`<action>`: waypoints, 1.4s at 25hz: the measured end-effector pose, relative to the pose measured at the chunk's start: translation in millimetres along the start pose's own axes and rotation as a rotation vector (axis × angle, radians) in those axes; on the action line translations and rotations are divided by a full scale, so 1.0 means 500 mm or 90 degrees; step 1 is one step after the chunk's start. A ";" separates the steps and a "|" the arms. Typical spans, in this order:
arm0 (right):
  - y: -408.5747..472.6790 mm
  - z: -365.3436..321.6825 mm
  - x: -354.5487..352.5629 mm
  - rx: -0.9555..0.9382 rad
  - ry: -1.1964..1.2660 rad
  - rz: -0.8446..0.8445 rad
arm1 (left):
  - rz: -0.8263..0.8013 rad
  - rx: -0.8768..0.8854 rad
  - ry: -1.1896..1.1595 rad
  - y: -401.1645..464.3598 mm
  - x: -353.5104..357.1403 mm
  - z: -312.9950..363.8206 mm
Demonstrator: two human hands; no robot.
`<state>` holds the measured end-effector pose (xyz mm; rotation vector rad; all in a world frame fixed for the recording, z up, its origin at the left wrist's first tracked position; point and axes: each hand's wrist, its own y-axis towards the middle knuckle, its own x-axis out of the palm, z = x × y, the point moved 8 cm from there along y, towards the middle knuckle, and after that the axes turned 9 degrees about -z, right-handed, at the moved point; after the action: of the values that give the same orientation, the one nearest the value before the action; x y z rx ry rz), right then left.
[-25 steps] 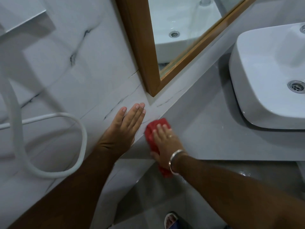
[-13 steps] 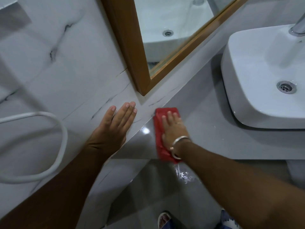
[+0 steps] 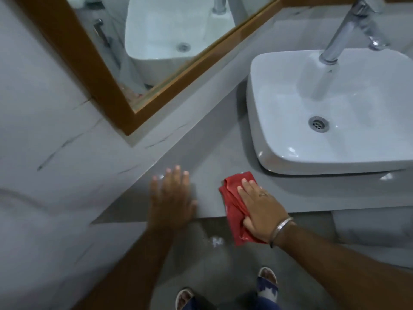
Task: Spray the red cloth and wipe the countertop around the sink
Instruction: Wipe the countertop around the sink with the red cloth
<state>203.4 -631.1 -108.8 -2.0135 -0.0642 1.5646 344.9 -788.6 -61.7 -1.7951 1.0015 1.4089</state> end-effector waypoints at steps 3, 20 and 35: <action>-0.003 0.017 0.020 -0.005 0.020 0.022 | -0.057 -0.052 -0.230 0.071 0.013 0.154; -0.369 0.917 0.047 0.374 0.070 0.009 | -0.144 -0.113 -0.252 0.125 0.089 0.254; -0.276 0.688 0.077 0.441 0.221 0.096 | -0.069 0.522 -0.350 0.136 -0.077 0.722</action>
<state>-52.1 -360.7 -126.5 -1.7041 0.6833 1.0789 104.8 -511.6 -106.3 -0.7939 0.9583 1.0890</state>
